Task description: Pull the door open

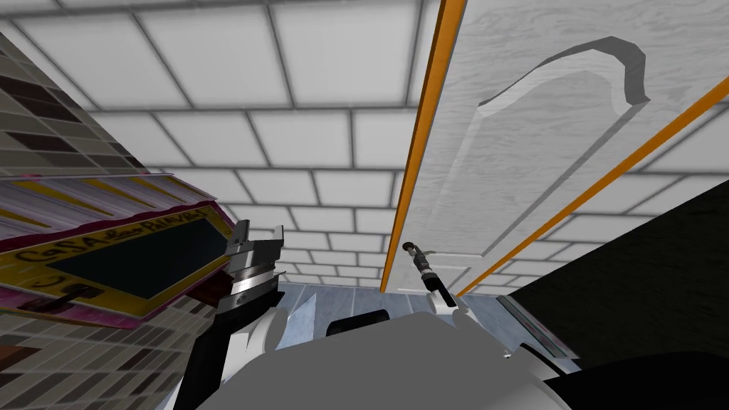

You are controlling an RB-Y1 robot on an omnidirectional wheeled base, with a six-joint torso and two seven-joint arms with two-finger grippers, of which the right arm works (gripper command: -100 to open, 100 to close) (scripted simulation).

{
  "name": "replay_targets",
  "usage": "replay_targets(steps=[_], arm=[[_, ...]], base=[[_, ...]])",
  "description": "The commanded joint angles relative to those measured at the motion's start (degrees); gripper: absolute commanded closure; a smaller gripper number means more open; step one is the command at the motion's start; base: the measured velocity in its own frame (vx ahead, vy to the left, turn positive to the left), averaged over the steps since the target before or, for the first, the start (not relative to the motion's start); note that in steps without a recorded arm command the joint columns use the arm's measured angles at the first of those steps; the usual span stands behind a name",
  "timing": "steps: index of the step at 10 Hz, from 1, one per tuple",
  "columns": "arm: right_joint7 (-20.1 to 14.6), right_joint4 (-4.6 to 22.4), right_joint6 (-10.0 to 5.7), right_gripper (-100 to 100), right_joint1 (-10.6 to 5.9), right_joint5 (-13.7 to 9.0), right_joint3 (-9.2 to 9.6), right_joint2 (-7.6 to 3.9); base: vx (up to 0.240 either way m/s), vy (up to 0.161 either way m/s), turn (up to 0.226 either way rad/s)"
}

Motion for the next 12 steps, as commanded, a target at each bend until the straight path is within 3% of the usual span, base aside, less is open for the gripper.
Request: replay_targets(steps=[1, 6, 8, 12], arm=[[0.2, -0.1, 0.17, 100, 0.00, 0.0, 0.07, 0.06], [0.2, -0.1, 0.17, 100, 0.00, 0.0, 0.07, 0.06], [-0.7, -0.4, -0.70, 100, 0.92, -0.1, 1.19, -1.00], [-3.2, -1.6, -3.51, 100, 3.42, -0.4, 4.42, -4.18]], base=[[-0.010, 0.005, -0.021], [-0.018, 0.003, -0.002], [-0.130, -0.019, 0.103], [-0.212, -0.081, 0.159]])
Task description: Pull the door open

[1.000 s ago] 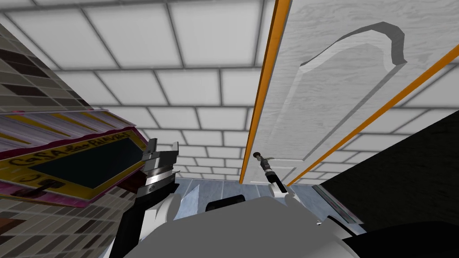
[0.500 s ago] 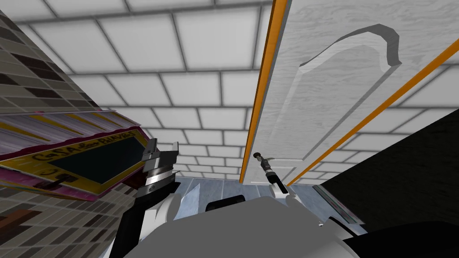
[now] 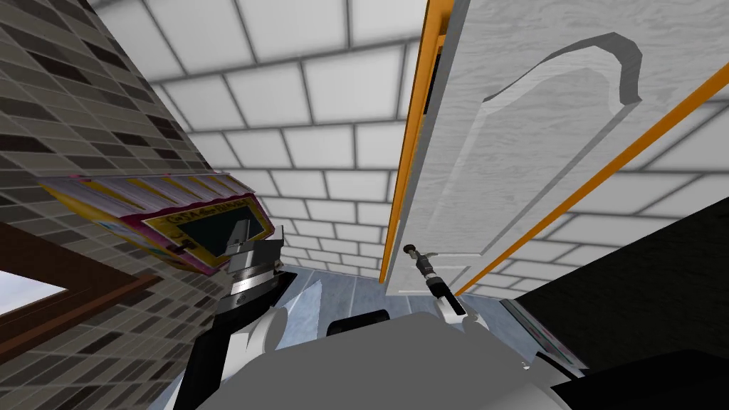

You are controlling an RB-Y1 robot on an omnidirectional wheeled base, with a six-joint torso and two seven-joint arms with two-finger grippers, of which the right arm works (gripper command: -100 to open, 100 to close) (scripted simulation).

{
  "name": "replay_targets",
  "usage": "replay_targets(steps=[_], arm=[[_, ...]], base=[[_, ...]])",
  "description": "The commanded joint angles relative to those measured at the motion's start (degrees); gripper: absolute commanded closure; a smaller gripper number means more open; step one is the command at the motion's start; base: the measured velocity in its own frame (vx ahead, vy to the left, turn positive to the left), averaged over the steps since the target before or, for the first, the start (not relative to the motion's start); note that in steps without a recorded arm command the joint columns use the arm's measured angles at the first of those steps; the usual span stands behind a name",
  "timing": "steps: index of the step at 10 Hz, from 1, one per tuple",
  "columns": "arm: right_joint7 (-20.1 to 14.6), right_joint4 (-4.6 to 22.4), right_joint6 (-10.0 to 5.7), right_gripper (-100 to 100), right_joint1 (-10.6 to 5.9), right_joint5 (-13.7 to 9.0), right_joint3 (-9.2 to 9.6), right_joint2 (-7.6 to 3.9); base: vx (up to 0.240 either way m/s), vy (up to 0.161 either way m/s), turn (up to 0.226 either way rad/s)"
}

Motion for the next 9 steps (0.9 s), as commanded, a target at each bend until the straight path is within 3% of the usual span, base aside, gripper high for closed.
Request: replay_targets(steps=[1, 3, 4, 9], arm=[[-1.0, -0.4, -1.29, 100, 0.97, -0.1, 1.30, -1.38], [-2.1, -0.9, -2.53, 100, 2.07, -0.2, 2.72, -2.78], [-2.0, -0.2, -2.26, 100, 1.43, -0.1, 2.66, -2.15], [-4.1, -0.4, -7.46, 100, 4.69, -1.3, 6.44, -5.64]], base=[[-0.205, -0.071, 0.144], [-0.229, -0.060, 0.132], [-0.098, -0.013, 0.022], [-0.193, -0.068, 0.159]])
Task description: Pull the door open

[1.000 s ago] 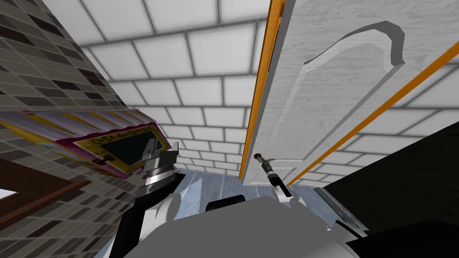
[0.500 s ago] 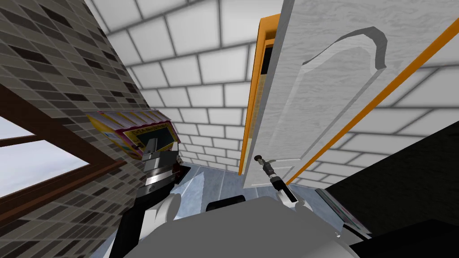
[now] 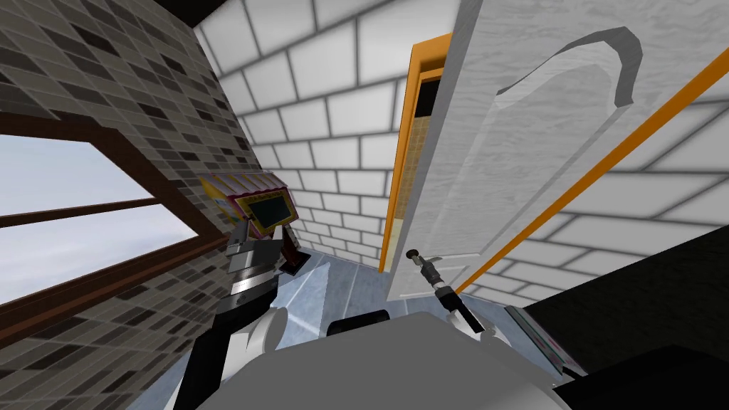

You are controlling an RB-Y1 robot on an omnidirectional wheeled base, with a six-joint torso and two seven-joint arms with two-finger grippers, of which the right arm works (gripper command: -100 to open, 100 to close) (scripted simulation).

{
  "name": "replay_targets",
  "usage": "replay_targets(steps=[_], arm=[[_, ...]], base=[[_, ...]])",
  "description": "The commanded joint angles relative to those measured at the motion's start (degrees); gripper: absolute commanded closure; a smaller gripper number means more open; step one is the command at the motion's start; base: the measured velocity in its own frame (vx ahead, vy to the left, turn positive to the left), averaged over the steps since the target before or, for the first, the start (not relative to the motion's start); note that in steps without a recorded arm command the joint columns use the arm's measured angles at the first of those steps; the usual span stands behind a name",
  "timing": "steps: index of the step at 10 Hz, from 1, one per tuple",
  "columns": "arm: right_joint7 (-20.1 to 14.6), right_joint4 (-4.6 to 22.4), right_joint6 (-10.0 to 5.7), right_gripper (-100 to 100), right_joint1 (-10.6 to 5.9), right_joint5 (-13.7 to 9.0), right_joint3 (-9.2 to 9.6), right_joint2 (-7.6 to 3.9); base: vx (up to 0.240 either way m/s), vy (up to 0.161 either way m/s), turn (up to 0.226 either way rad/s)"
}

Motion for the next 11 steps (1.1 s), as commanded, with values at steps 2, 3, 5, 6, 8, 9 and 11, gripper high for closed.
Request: replay_targets(steps=[2, 3, 5, 6, 8, 9, 11], arm=[[-1.2, 0.4, -2.87, 100, 1.42, -0.6, 1.71, -1.95], [-1.5, 0.3, -3.88, 100, 2.03, -0.9, 2.41, -2.65], [-2.0, 1.3, -4.88, 100, 2.01, -0.7, 3.30, -2.30], [-2.3, 1.5, -5.65, 100, 2.34, -0.8, 3.66, -2.67], [-2.9, 2.1, -7.45, 100, 3.10, -1.1, 4.48, -3.52], [-3.2, 2.3, -8.39, 100, 3.50, -1.3, 4.91, -3.96], [-3.8, 2.9, -10.54, 100, 4.40, -1.6, 5.88, -4.97]], base=[[-0.219, -0.055, 0.151], [-0.201, -0.090, 0.135], [-0.118, -0.037, 0.106], [-0.211, -0.050, 0.206], [-0.225, -0.091, 0.172], [-0.209, -0.065, 0.179], [-0.265, -0.065, 0.185]])
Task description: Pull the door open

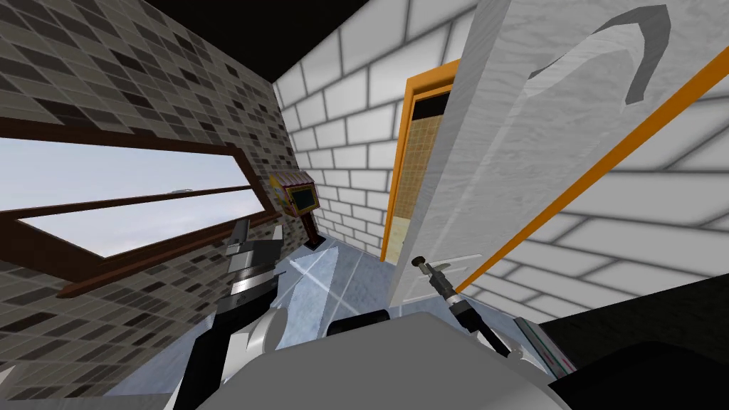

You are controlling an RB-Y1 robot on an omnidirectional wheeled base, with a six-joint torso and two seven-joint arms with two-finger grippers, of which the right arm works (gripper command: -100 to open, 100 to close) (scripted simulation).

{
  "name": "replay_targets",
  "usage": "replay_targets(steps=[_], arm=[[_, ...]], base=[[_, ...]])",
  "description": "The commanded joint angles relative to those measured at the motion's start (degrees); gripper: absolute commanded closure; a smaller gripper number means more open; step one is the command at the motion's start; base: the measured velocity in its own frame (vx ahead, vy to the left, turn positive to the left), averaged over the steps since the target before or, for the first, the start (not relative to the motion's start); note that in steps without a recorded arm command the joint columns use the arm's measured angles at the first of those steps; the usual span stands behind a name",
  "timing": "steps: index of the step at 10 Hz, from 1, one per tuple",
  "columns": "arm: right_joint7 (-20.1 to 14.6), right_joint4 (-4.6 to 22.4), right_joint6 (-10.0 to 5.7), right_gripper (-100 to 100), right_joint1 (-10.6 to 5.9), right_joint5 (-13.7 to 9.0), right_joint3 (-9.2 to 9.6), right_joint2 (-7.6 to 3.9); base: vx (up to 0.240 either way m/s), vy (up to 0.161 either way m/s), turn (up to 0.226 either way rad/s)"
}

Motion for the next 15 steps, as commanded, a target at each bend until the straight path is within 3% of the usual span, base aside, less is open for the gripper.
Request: replay_targets(steps=[1, 2, 3, 14, 15], arm=[[-0.6, 1.1, -1.72, 100, 0.41, -0.2, 0.61, -0.65], [-0.9, 1.3, -2.39, 100, 0.70, -0.3, 0.91, -0.97], [-0.5, 0.6, -1.46, 100, 0.78, -0.2, 0.87, -0.54], [-2.0, 4.3, -8.06, 100, 1.92, -1.8, 4.42, -2.40], [-1.9, 3.5, -7.33, 100, 2.10, -1.6, 4.47, -2.08]], base=[[-0.221, -0.062, 0.122], [-0.169, -0.057, 0.109], [-0.077, -0.023, 0.018], [-0.196, -0.071, 0.172], [-0.082, -0.022, 0.039]])
